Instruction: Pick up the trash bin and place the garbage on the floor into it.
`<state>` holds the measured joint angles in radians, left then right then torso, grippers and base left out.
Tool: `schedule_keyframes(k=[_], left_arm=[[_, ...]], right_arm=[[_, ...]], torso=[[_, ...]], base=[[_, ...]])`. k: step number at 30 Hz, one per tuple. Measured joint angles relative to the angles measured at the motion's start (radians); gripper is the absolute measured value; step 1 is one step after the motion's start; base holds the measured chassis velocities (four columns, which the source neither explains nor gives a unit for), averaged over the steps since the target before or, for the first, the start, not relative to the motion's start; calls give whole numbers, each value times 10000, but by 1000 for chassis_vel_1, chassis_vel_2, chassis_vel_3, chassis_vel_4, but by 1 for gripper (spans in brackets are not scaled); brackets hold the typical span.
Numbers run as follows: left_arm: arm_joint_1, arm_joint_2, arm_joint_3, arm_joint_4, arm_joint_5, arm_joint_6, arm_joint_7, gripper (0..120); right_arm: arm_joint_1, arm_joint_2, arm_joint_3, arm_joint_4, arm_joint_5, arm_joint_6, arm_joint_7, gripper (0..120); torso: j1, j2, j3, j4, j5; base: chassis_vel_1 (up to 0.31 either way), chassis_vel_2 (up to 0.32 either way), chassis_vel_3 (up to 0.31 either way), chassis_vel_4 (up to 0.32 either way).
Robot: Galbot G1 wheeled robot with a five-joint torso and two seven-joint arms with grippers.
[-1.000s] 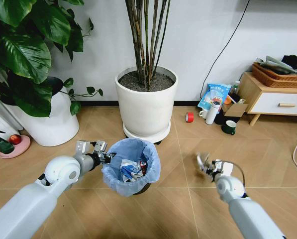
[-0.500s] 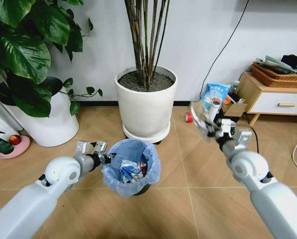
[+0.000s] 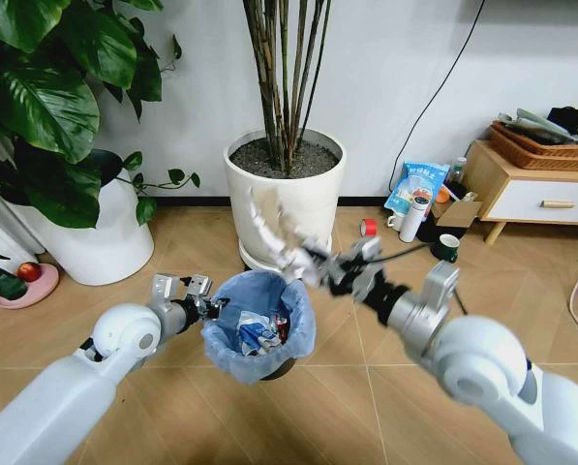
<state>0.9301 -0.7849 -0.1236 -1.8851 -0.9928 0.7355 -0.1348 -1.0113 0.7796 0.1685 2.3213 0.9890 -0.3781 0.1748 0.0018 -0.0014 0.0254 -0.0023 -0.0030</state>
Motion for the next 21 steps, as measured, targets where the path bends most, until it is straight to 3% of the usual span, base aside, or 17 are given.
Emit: schedule_keyframes(k=[3, 7, 13, 21], left_arm=[[-80, -75, 83, 20, -31, 0, -91, 0], [-84, -85, 87, 13, -60, 0, -124, 0], [-127, -151, 76, -23, -90, 0, -212, 0], [-189, -136, 101, -88, -186, 0, -350, 0]], right_arm=[[-136, -508, -1022, 419, -88, 106, -210, 0], [-159, -653, -1472, 525, -212, 122, -245, 8], [-116, -783, -2229, 224, -994, 23, -148, 30], [-105, -685, -2071, 145, -1164, 17, -121, 61]], torso=[[0, 0, 0, -1, 0], [0, 0, 0, 0, -1], [0, 0, 0, 0, -1], [0, 0, 1, 0, -1]], base=[[0, 0, 0, 0], [0, 0, 0, 0], [0, 0, 0, 0], [0, 0, 0, 0]])
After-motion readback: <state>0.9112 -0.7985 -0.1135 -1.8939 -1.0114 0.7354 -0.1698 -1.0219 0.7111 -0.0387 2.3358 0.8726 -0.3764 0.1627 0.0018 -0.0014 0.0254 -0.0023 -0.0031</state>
